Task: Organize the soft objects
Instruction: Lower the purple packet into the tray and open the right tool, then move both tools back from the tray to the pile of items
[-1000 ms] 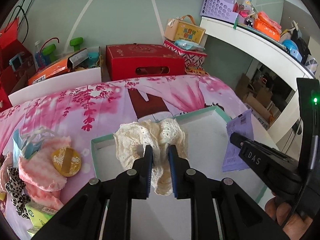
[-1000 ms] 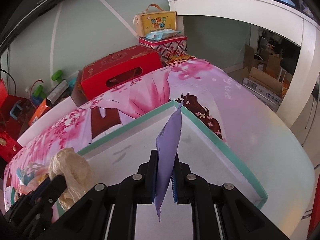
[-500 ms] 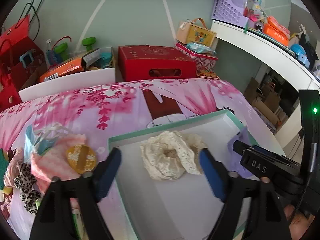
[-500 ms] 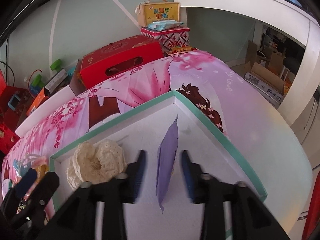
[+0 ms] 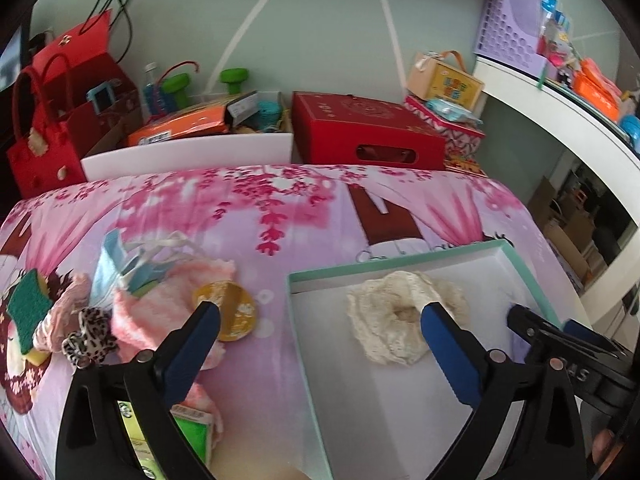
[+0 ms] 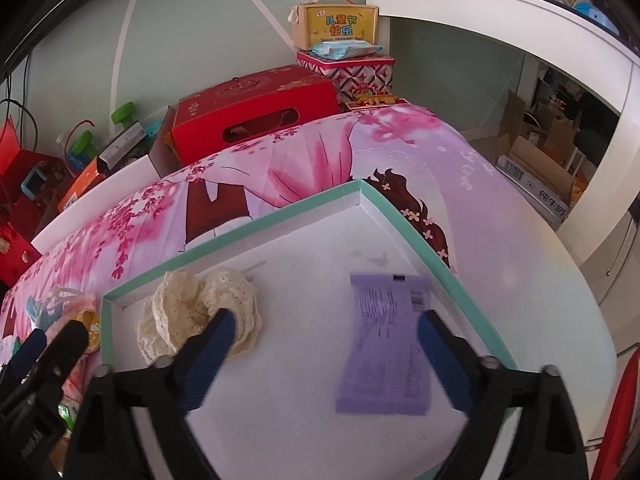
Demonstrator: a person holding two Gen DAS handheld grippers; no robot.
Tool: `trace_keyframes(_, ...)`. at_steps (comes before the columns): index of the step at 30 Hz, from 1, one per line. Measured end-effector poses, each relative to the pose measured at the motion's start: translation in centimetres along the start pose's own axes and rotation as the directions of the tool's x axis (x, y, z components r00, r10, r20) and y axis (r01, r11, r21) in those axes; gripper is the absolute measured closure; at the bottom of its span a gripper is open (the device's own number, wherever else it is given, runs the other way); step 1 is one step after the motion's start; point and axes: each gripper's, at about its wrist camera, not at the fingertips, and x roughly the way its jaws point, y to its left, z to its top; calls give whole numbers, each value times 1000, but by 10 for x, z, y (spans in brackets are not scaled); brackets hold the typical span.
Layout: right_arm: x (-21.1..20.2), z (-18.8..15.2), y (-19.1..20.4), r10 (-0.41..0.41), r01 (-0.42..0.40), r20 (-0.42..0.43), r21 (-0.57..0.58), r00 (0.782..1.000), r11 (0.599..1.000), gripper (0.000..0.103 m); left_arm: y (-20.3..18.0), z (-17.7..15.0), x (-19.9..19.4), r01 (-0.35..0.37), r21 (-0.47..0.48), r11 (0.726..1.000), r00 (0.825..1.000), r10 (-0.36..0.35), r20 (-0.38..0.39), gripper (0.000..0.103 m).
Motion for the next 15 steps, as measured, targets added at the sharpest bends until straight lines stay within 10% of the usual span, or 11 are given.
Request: trace_keyframes(15,-7,-1,-7,-2,2,-11,24,1000,1000,0,28,0,-7,-87,-77,993,996,87,-12,2)
